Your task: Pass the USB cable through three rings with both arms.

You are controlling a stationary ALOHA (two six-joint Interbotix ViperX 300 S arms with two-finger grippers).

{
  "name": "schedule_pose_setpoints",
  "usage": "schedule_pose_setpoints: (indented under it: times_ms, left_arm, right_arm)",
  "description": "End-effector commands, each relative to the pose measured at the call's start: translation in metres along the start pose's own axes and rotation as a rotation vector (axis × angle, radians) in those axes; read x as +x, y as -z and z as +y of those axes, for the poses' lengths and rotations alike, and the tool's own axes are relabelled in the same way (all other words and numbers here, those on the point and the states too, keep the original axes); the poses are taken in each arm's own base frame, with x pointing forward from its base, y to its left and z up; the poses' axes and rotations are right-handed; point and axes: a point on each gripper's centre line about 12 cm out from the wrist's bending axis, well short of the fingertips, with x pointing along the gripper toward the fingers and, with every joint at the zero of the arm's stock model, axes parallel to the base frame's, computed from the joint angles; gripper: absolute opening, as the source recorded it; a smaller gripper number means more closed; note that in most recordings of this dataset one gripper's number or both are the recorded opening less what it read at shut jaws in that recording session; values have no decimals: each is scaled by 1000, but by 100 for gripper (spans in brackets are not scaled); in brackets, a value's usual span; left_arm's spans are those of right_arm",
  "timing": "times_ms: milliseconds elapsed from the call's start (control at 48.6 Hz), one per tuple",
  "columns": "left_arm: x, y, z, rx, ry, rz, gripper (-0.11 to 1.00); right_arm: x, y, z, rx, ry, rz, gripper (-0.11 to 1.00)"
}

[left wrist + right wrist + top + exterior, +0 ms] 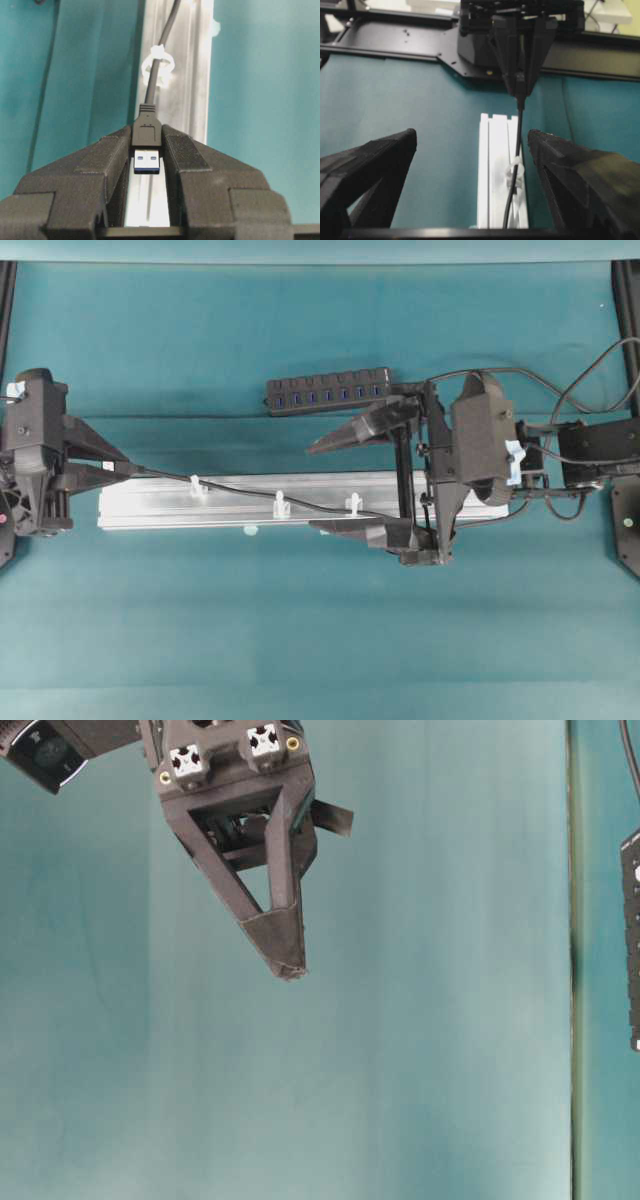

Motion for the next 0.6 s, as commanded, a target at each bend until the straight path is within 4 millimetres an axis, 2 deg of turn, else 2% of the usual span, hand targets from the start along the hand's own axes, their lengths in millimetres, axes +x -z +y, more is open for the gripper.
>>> schedule_pose_setpoints:
  times_ms: [0,576]
  left_arm:
    - [-3,-11,1,-2,-2,-31,22]
    - [-3,-11,1,-2,-2,-31,22]
  right_arm:
    - [-4,-11,1,8,-1,-32,85]
    - [-4,-9,1,8,-1,-23,85]
